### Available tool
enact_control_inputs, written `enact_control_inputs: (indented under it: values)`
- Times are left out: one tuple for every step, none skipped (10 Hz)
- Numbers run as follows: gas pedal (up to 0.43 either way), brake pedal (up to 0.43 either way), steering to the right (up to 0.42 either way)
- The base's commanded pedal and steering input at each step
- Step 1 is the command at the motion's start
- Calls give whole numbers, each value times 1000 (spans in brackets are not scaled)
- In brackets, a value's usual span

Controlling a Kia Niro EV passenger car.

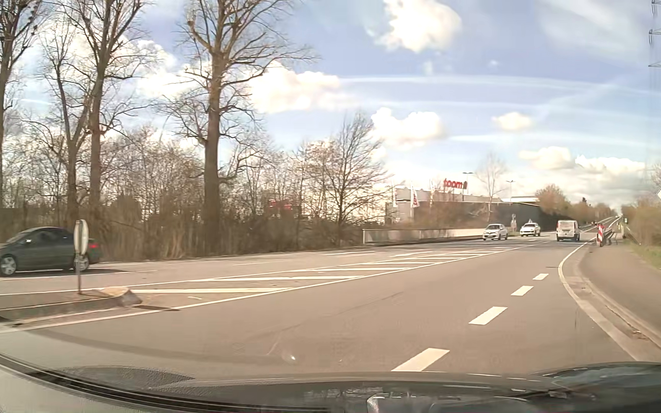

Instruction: Follow the waypoints while adhering to traffic rules and regulations

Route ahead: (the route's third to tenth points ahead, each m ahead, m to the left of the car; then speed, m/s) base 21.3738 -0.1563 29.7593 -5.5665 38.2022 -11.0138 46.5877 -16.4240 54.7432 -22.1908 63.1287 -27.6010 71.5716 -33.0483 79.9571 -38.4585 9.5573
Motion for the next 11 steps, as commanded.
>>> enact_control_inputs:
  values:
    - [189,0,177]
    - [189,0,174]
    - [197,0,171]
    - [197,0,166]
    - [209,0,161]
    - [209,0,151]
    - [220,0,145]
    - [220,0,142]
    - [228,0,129]
    - [240,0,109]
    - [240,0,90]
